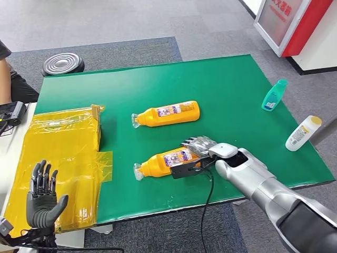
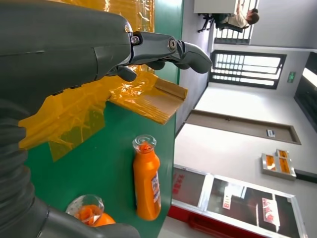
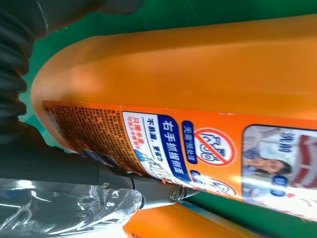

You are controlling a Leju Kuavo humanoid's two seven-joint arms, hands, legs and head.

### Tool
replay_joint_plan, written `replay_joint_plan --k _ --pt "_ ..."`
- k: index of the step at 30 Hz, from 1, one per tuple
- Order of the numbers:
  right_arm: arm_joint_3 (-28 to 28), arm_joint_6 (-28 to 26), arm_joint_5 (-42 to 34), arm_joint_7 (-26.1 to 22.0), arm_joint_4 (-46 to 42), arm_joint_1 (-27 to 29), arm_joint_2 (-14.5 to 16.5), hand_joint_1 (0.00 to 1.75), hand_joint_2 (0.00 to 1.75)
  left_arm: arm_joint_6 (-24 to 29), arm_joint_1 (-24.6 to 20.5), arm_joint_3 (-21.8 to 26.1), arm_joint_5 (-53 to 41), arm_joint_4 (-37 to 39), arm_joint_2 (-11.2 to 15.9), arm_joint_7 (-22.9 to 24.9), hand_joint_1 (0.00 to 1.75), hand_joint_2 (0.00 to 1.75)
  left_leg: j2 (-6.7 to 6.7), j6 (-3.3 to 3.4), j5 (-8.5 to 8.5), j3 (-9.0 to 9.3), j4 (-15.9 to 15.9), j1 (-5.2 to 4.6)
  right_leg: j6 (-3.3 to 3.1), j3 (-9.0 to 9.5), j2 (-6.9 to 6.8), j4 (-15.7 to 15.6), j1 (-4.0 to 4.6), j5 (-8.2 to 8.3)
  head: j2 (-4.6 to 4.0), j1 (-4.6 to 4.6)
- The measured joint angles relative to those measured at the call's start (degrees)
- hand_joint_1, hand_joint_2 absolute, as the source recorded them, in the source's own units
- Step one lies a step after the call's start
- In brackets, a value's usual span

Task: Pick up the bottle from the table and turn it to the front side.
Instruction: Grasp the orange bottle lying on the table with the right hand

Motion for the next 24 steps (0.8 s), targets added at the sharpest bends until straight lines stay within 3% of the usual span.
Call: replay_joint_plan --k 14,15,18,19,21,24 --pt "0.03 -1.2 -0.89 0.09 1.08 -0.18 -0.09 0.04 1.75 0.14 -0.18 -0.03 0.04 0.15 0.22 0.01 0.0 1.75 0.0 0.0 0.0 0.0 0.0 0.0 0.0 0.0 0.0 0.0 0.0 0.0 0.01 0.0" --pt "0.03 -1.21 -0.93 0.09 1.11 -0.19 -0.1 0.33 1.75 0.14 -0.18 -0.04 0.05 0.15 0.24 0.0 0.0 1.75 0.0 0.0 0.0 0.0 0.0 0.0 0.0 0.0 0.0 0.0 0.0 0.0 0.01 0.0" --pt "0.03 -1.28 -1.2 0.08 1.18 -0.19 -0.11 1.41 1.75 0.16 -0.18 -0.04 0.08 0.15 0.27 0.0 0.0 1.75 0.0 0.0 0.0 0.0 0.0 0.0 0.0 0.0 0.0 0.0 0.0 0.0 0.01 0.0" --pt "0.03 -1.3 -1.33 0.08 1.2 -0.19 -0.11 1.56 1.75 0.16 -0.18 -0.04 0.09 0.15 0.27 0.0 0.0 1.75 0.0 0.0 0.0 0.0 0.0 0.0 0.0 0.0 0.0 0.0 0.0 0.0 0.01 0.0" --pt "0.05 -1.31 -1.52 0.07 1.26 -0.21 -0.11 1.69 1.75 0.16 -0.18 -0.04 0.1 0.16 0.28 0.0 0.0 1.75 0.0 0.0 0.0 0.0 0.0 0.0 0.0 0.0 0.0 0.0 0.0 0.0 0.01 0.0" --pt "0.14 -1.37 -1.61 0.07 1.38 -0.38 -0.11 1.75 1.75 0.16 -0.19 -0.04 0.11 0.17 0.28 0.0 0.0 1.75 0.0 0.0 0.0 0.0 0.0 0.0 0.0 0.0 0.0 0.0 0.0 0.0 0.01 0.01"
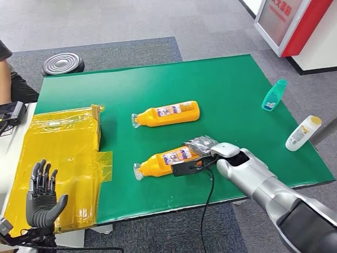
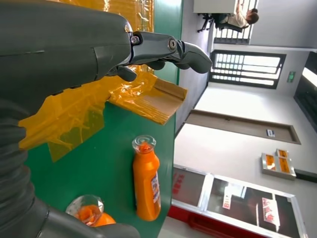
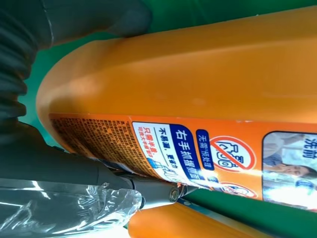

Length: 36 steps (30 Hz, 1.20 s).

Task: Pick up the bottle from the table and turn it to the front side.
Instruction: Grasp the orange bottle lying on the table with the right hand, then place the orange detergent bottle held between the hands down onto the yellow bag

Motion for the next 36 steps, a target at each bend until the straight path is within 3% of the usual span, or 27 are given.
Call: replay_joint_plan --k 13,18,21,29,36 --pt "0.7 -0.65 -0.2 -0.33 0.19 -0.48 0.37 1.75 1.75 -0.07 0.03 0.14 1.09 0.0 0.26 0.01 0.0 1.75 0.0 0.0 0.0 -0.05 0.0 0.0 0.0 0.02 0.0 0.0 0.0 0.01 0.01 0.01" --pt "1.24 -4.77 -2.42 0.85 0.75 -1.37 7.73 1.75 1.75 -6.24 0.78 6.94 2.73 0.0 1.39 0.01 0.0 1.75 0.02 -0.19 0.14 -0.19 -0.01 0.1 -0.1 -0.22 0.01 0.06 0.12 0.05 0.01 -0.01" --pt "0.42 -9.53 -5.1 -0.05 -1.11 0.04 10.38 1.75 1.75 -8.28 0.94 10.49 2.66 0.0 1.43 -0.01 0.0 1.75 0.04 -0.21 0.14 -0.23 -0.01 0.13 -0.18 -0.3 0.03 0.06 0.15 0.1 0.01 -0.02" --pt "-3.78 -16.94 -10.36 -3.46 -12.55 8.11 13.38 1.75 1.75 -13.26 1.51 16.97 2.0 0.0 0.86 -0.01 0.0 1.75 0.0 -0.2 0.13 -0.36 -0.01 0.12 -0.17 -0.38 0.0 0.05 0.14 0.05 0.01 -0.01" --pt "-6.34 -19.75 -11.89 -5.59 -18.69 13.43 14.82 1.75 1.75 -15.17 1.86 18.57 1.51 -0.22 -0.52 0.0 0.0 1.75 0.0 -0.21 0.12 -0.37 -0.01 0.12 -0.19 -0.4 0.0 0.05 0.14 0.04 -0.01 -0.01"
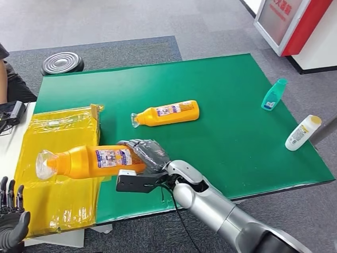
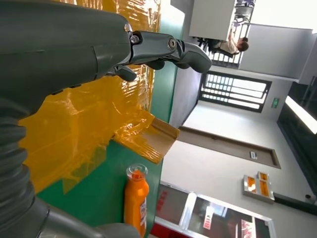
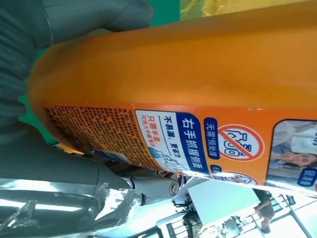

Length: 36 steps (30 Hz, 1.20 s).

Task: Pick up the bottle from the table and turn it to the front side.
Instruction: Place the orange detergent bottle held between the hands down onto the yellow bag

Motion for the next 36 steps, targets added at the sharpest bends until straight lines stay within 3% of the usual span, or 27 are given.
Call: replay_joint_plan --k 5,11,16,22,32,33,34,36 --pt "-1.21 -1.21 -0.74 -2.36 -3.67 4.89 0.27 1.75 1.75 0.68 1.39 -1.71 -2.86 -3.05 -2.46 0.0 0.0 1.75 0.0 0.01 -0.01 0.01 0.0 -0.01 0.01 -0.02 0.0 -0.03 -0.01 -0.01 0.0 0.0" --pt "-2.92 -2.18 -0.35 -6.23 -6.66 14.1 0.21 1.75 1.75 9.1 4.46 -14.58 -3.44 -9.96 -3.94 1.66 0.0 1.75 -0.02 0.08 -0.14 -0.03 0.0 -0.03 0.06 -0.02 0.0 -0.05 -0.04 -0.05 0.01 0.01" --pt "-3.05 -2.96 0.76 -7.2 -5.53 16.86 1.15 1.75 1.75 12.45 4.6 -25.21 -1.97 -13.25 -1.84 4.17 0.0 1.75 -0.01 0.02 -0.14 -0.03 0.0 -0.02 0.03 -0.05 0.01 -0.05 -0.03 -0.03 0.01 0.0" --pt "-3.2 -3.25 0.82 -7.21 -2.57 16.21 2.79 1.75 1.75 11.82 3.74 -33.49 -1.56 -13.68 2.23 5.9 0.0 1.75 -0.01 -0.06 -0.03 -0.04 0.0 -0.01 -0.05 -0.1 0.01 -0.04 -0.02 0.04 0.01 0.01" --pt "-2.99 -2.99 1.52 -7.11 1.65 13.22 4.52 1.75 1.75 11.23 2.75 -42.24 -1.47 -13.3 7.41 6.06 0.01 1.75 -0.01 -0.02 -0.01 -0.06 0.0 -0.02 -0.03 -0.1 0.01 -0.04 -0.03 0.07 0.01 0.01" --pt "-2.95 -2.93 1.53 -7.11 1.93 13.06 4.62 1.75 1.75 11.3 2.72 -42.62 -1.36 -13.22 7.76 5.98 0.15 1.75 -0.01 -0.02 -0.01 -0.06 0.0 -0.02 -0.03 -0.1 0.01 -0.04 -0.02 0.07 0.01 0.01" --pt "-2.91 -2.89 1.53 -7.11 2.19 12.96 4.72 1.75 1.75 11.39 2.69 -42.92 -1.26 -13.15 8.06 5.86 0.4 1.75 -0.01 -0.03 -0.01 -0.06 0.0 -0.01 -0.03 -0.1 0.01 -0.04 -0.02 0.07 0.01 0.01" --pt "-2.84 -2.84 1.53 -7.11 2.67 12.81 4.92 1.75 1.75 11.89 2.66 -43.41 -1.19 -13.08 8.63 5.54 1.26 1.75 -0.01 -0.03 -0.01 -0.06 0.0 -0.01 -0.03 -0.11 0.01 -0.04 -0.02 0.07 0.01 0.01"
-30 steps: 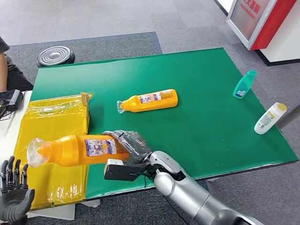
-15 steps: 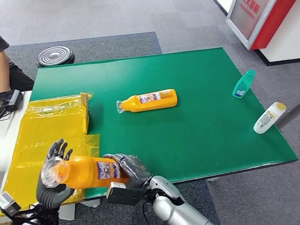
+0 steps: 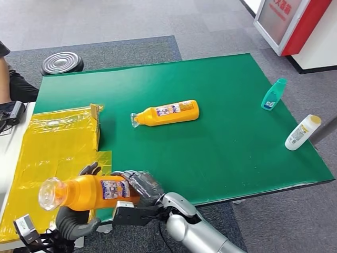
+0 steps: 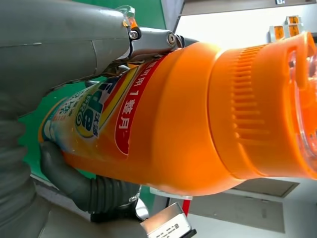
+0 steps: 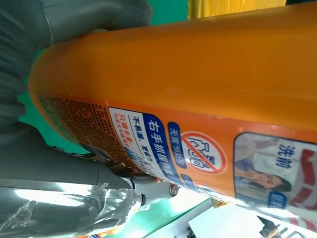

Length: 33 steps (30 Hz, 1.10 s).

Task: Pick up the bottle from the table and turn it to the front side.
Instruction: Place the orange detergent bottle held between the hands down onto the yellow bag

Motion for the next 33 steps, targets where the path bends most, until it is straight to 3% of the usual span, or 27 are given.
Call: replay_joint_plan --k 1,2,12,16,27,33 --pt "0.05 -0.01 0.0 0.02 0.24 -0.06 0.09 1.75 1.75 0.68 -0.02 -0.23 -0.16 0.01 0.23 -0.17 1.56 1.75 0.0 0.0 0.0 0.0 0.0 0.0 0.0 0.0 0.0 0.0 0.0 0.0 0.0 -0.01" --pt "0.1 -0.04 0.01 0.07 0.47 -0.13 0.14 1.75 1.75 1.59 -0.05 -0.46 -0.43 0.01 0.44 -0.29 1.74 1.75 0.0 0.0 0.0 0.0 0.0 0.0 0.0 0.0 0.0 0.0 0.0 0.0 0.0 -0.01" --pt "0.45 -0.36 0.18 0.56 1.69 -0.13 0.19 1.69 1.75 10.47 -0.16 -0.95 -5.2 -1.03 0.4 -1.07 1.75 1.75 0.0 0.0 0.0 0.0 0.0 0.0 0.0 -0.01 0.0 0.0 0.0 0.01 0.0 -0.01" --pt "0.33 -0.9 0.56 1.04 1.65 0.09 0.17 0.02 1.75 14.5 0.13 -0.87 -8.53 -1.96 -0.31 -1.02 1.75 1.75 0.0 0.0 0.0 0.0 0.0 0.0 0.0 -0.02 0.0 0.0 0.0 0.0 0.0 -0.01" --pt "-2.87 -2.01 2.16 2.07 -2.53 4.01 -1.24 0.0 1.75 33.81 1.15 1.8 -28.93 -7.71 -1.89 3.14 1.75 1.75 0.0 0.0 -0.01 -0.02 0.0 0.0 -0.01 -0.03 0.0 0.0 0.0 -0.01 -0.01 -0.01" --pt "-5.52 -2.02 3.13 2.36 -6.23 7.07 -2.34 0.0 1.75 41.61 1.27 3.26 -42.8 -10.68 -0.68 9.58 1.75 1.75 0.0 -0.01 -0.03 -0.02 0.0 0.0 0.0 -0.04 0.0 0.0 0.0 -0.02 -0.01 0.0"
